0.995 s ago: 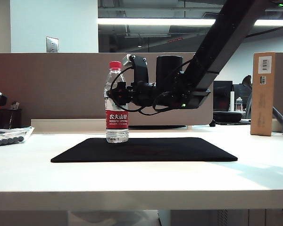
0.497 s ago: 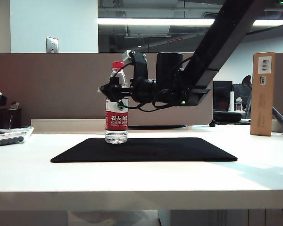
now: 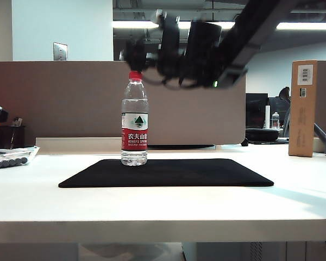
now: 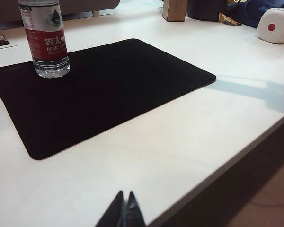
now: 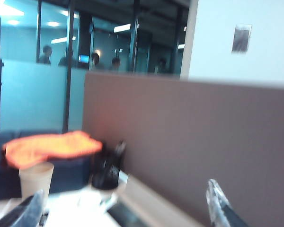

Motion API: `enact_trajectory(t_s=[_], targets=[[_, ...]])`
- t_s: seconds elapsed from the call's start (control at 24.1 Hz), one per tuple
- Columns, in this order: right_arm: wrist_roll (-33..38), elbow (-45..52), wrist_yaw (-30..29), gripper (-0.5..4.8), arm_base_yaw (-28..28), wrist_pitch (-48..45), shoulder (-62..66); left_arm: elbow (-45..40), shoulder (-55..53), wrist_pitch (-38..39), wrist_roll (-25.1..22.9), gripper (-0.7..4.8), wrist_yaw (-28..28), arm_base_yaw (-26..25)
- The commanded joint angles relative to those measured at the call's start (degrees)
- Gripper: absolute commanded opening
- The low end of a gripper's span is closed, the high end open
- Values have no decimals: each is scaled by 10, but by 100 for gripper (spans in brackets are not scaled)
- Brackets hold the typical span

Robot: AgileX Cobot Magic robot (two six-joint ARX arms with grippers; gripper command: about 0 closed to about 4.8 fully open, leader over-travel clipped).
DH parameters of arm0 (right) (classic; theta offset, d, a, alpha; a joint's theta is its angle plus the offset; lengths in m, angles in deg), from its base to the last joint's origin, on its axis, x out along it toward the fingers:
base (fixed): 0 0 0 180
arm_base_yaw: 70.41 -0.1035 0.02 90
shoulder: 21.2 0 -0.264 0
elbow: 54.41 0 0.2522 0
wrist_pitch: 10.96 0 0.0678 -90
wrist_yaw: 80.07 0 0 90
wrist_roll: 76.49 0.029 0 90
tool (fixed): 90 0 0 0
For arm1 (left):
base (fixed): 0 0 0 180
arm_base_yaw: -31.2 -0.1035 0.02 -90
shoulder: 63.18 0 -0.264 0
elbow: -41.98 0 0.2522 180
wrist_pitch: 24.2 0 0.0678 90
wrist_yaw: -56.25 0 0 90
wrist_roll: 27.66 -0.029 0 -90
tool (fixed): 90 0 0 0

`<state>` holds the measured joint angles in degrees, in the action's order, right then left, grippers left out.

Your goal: Stand the plastic bottle up on the black mouse pad.

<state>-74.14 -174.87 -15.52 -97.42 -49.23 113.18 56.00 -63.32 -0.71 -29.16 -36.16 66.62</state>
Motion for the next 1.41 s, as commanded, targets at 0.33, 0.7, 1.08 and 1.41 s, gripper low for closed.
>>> enact_trajectory(t_s=[0.33,0.7,1.08,1.41], targets=[[1,-3,3,-5,18,368,-204,2,0,5,0,1,-2,-3],[-92,-3,106,-5,13,845,-416,2,0,5,0,1,-4,-153],[-114,-2,227,-5,3,1154,-560,2,0,5,0,1,-3,-402],[-113,36,179,-5,3,1108,-613,2,0,-7,0,1,-2,-429]])
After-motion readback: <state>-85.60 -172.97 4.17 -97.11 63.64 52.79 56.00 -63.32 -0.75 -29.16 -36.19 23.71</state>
